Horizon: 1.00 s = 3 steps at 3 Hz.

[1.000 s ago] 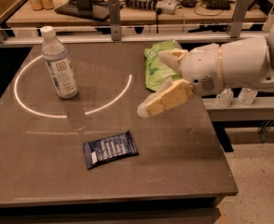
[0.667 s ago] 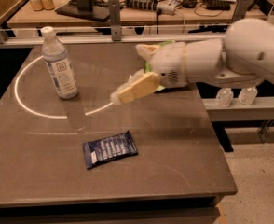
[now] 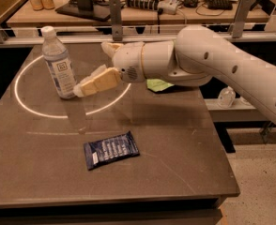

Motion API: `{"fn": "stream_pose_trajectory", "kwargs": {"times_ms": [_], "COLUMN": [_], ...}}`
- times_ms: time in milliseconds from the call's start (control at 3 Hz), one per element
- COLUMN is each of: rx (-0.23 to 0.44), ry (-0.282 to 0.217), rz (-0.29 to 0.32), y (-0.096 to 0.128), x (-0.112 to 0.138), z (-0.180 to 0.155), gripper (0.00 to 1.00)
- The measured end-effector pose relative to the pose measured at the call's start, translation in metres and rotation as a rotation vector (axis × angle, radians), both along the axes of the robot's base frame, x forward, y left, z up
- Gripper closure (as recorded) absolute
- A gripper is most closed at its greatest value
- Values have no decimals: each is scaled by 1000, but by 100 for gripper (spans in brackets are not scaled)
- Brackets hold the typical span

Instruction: Knock blue plastic bottle over

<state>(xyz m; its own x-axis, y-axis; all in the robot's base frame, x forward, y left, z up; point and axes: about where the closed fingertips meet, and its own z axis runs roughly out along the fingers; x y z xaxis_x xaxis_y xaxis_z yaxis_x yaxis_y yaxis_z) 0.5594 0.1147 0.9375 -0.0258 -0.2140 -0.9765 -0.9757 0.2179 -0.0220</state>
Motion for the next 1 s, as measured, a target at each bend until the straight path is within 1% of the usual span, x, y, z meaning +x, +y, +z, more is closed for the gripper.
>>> {"fn": "stream_pose_trajectory", "kwargs": {"times_ms": [333, 667, 1000], "rx": [23, 42, 88], "ry": [-5, -14, 10], "rz": [-13, 7, 134], "y": [34, 64, 106], "x": [23, 43, 49], "z": [-6, -8, -11], "gripper": [0, 0, 25]}}
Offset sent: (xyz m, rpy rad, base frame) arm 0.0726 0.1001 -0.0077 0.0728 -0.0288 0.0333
